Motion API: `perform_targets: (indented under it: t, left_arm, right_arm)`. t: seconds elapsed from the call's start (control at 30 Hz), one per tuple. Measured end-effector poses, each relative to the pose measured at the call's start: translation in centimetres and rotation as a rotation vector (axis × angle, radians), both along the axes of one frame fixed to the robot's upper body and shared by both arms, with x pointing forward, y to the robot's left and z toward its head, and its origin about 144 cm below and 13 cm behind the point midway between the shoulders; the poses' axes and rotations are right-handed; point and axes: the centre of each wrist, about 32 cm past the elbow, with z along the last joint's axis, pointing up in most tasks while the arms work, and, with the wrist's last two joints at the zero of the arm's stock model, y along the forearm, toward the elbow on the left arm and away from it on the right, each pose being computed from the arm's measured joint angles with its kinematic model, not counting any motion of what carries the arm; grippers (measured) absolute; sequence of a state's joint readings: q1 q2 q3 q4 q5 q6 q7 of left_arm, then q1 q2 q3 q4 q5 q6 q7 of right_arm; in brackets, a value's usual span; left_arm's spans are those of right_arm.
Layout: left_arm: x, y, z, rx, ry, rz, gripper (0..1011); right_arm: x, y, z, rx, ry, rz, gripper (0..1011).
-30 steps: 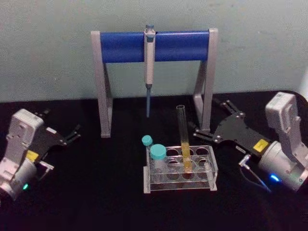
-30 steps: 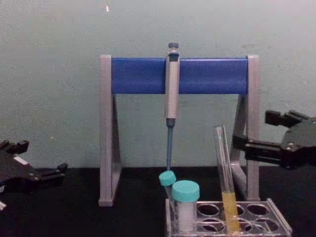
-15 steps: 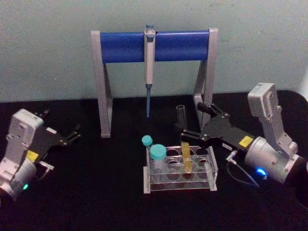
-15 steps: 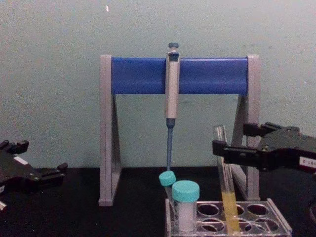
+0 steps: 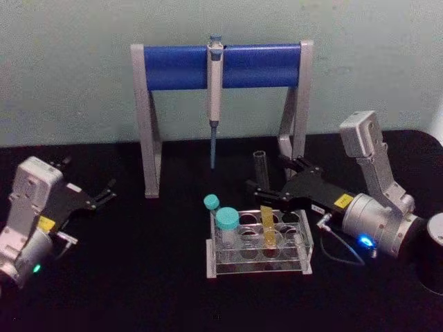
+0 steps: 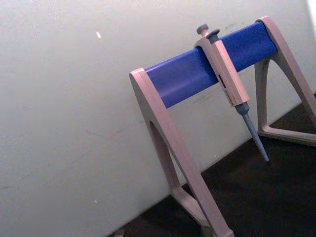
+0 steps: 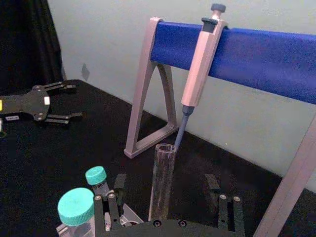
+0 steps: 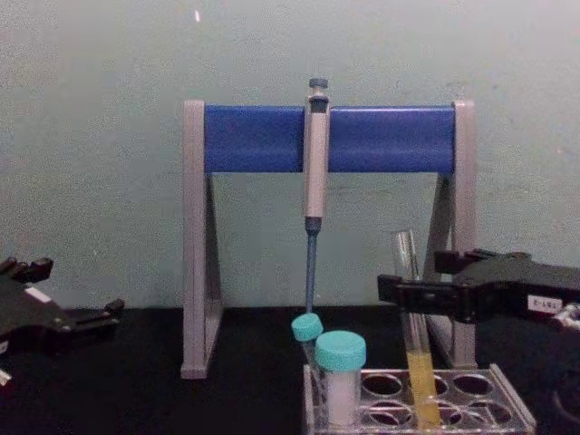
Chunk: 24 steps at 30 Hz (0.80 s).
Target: Pick up the test tube from the test tube rack, shake it, then place it back into the test tube rack.
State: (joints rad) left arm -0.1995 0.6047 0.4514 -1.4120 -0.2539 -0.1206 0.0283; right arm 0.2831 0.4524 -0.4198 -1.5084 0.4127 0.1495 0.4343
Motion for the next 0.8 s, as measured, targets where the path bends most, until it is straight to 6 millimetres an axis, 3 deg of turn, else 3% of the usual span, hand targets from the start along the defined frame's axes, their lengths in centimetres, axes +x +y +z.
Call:
perform_targets:
  t: [0.8]
  left_arm:
    - [0.0,0.0,0.0,0.0,0.0,0.0,1001]
  right_arm:
    - [0.48,0.92,-0.19,-0.028,0.003,-0.012,1000]
